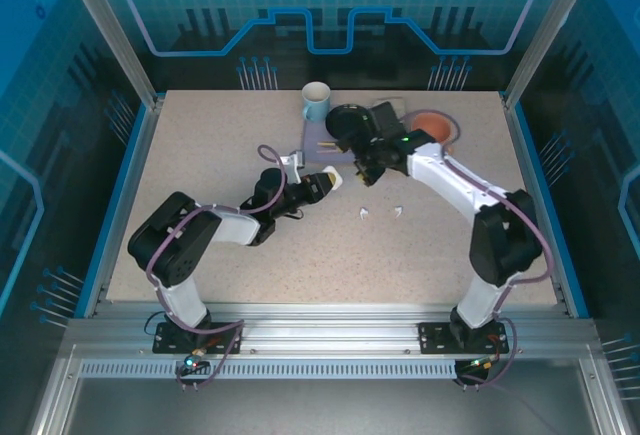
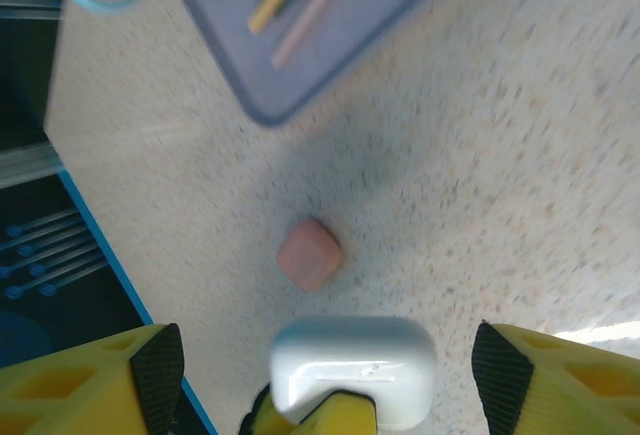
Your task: Insert the wireless bluetooth earbuds into the charging case
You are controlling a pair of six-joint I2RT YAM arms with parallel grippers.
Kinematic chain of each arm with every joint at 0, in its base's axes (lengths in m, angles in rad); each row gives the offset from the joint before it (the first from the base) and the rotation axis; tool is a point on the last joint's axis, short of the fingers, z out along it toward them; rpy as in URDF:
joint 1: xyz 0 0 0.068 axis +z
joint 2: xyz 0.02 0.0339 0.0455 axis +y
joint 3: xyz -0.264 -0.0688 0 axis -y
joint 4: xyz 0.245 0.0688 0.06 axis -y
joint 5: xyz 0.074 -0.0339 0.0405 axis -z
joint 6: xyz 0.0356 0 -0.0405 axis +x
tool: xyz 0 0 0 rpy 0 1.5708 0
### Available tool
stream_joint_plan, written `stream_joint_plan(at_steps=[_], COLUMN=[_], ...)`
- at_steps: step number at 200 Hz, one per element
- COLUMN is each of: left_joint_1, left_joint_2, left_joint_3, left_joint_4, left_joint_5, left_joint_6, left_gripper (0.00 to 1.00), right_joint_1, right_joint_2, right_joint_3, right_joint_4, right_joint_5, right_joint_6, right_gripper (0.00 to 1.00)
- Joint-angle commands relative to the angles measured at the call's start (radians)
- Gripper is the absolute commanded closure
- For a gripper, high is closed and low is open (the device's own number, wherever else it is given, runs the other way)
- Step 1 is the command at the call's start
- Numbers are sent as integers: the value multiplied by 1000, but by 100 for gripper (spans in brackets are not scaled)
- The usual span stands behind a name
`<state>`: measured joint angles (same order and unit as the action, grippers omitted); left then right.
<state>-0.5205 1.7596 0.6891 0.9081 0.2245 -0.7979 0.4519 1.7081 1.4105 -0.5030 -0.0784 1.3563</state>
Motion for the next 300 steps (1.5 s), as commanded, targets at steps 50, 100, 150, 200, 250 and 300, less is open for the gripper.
stream_joint_plan(at_steps=[50,100,150,200,250,300], left_joint_1=[91,114,115,114,114,113], left_joint_2=[-160,-174,-167,-172,-160,-148], left_joint_3=[170,294,328,322,336,343], left_joint_4=[-440,-686,-740,-719,-721,-719], left_joint_5=[412,560,570,561,561,559], left_joint_6=[225,340,355,336,334,336], left_gripper=[100,100,100,100,100,100], right_joint_1=[-165,-147,-97,-72,-70,-54], right_joint_2=[-232,-312,-275,-218,-205,-239], right_joint_3=[-323,-524,-504,-481,-512,-499], right_joint_4=[339,601,618,599,613,556], right_joint_5=[-329,-490,-461,-457,-444,-454], right_joint_6=[-712,-773,-777,-790,-782,-811], right_gripper=[20,22,23,25,28,29])
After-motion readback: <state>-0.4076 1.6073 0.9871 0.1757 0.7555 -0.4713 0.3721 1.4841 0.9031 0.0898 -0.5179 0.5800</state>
